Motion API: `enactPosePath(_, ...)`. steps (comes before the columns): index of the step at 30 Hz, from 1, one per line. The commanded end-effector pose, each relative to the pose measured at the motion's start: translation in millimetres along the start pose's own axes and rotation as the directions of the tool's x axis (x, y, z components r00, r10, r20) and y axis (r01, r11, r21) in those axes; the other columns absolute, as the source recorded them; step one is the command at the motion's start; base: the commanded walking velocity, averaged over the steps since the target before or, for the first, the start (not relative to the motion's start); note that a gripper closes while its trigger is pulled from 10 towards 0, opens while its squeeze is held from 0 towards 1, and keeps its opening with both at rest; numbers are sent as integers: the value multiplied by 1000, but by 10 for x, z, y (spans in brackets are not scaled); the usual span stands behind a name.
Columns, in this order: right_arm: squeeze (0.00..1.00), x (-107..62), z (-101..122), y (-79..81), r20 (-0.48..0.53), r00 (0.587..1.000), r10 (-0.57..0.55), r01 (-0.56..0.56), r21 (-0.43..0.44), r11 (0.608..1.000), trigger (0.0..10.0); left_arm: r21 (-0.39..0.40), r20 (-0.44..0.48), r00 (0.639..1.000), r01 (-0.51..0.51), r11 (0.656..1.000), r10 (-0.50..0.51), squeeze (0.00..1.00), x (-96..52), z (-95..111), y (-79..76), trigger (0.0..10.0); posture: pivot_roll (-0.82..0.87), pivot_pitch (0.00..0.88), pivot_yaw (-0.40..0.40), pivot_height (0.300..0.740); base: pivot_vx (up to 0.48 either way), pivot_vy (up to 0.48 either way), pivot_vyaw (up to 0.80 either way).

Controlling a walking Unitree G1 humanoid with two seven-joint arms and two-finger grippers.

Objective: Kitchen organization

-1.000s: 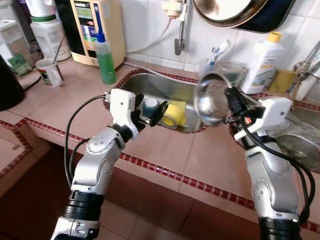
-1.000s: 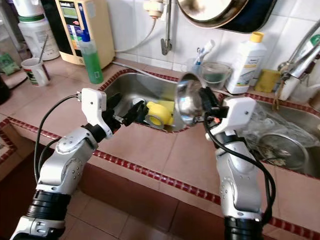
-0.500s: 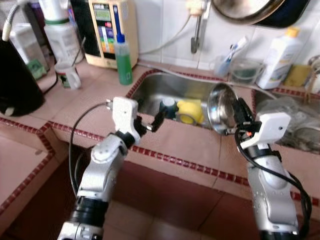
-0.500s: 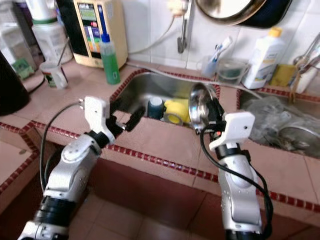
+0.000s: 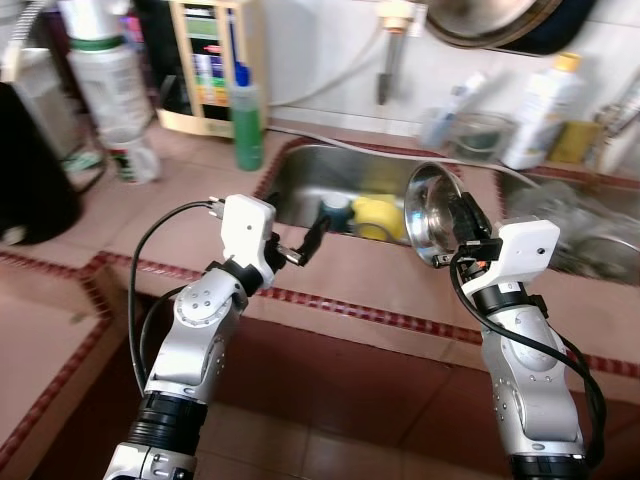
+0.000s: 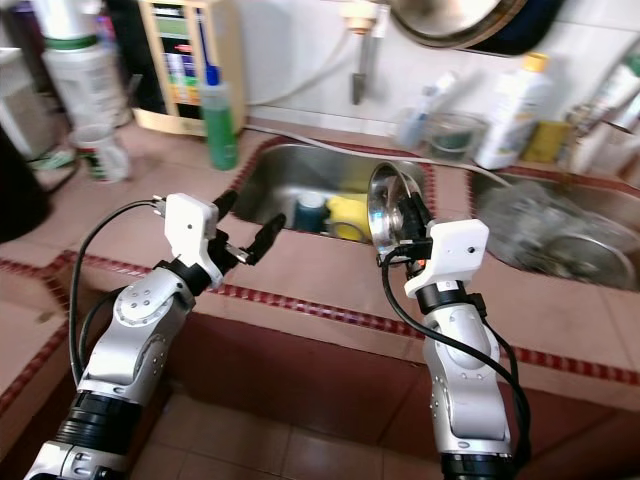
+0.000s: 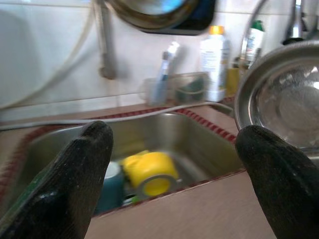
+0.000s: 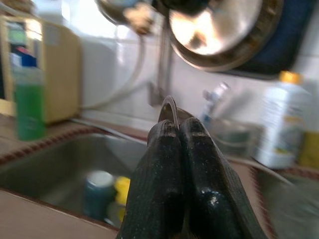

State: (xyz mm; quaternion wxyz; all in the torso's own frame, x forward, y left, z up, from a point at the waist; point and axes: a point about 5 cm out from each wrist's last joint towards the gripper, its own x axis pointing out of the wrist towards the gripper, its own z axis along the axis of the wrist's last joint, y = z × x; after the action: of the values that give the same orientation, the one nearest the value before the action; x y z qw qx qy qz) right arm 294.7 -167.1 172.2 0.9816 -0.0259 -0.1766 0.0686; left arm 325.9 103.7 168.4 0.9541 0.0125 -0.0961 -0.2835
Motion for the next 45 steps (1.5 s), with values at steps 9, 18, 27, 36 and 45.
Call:
enactPosePath(9,0,57,24,-17,11,1000,2,-2,-29,1000,10000,-14,-6,1000,30,999,-30,0,-9,16,87,10000,-43,0,-8,740,0,0,-687)
enactPosePath(18,0,56,52,-22,31,999,6,-5,-27,1000,10000,-20,-1,999,49,999,-49,0,-6,22,93,10000,-50,0,-6,740,210,0,0)
enactPosePath(27,0,63,70,-19,43,999,10,-9,-30,999,10000,-23,-2,998,62,998,-62,0,8,20,76,10000,-50,0,-6,740,361,0,0)
enactPosePath(36,0,85,57,-22,32,999,11,-10,-23,1000,10000,-21,2,998,66,998,-66,0,21,29,74,10000,-48,0,-9,740,360,0,0)
enactPosePath(45,0,93,54,-15,35,999,14,-14,-21,1000,10000,-29,-6,996,89,996,-89,0,22,5,34,10000,-48,0,-9,740,186,0,-720)
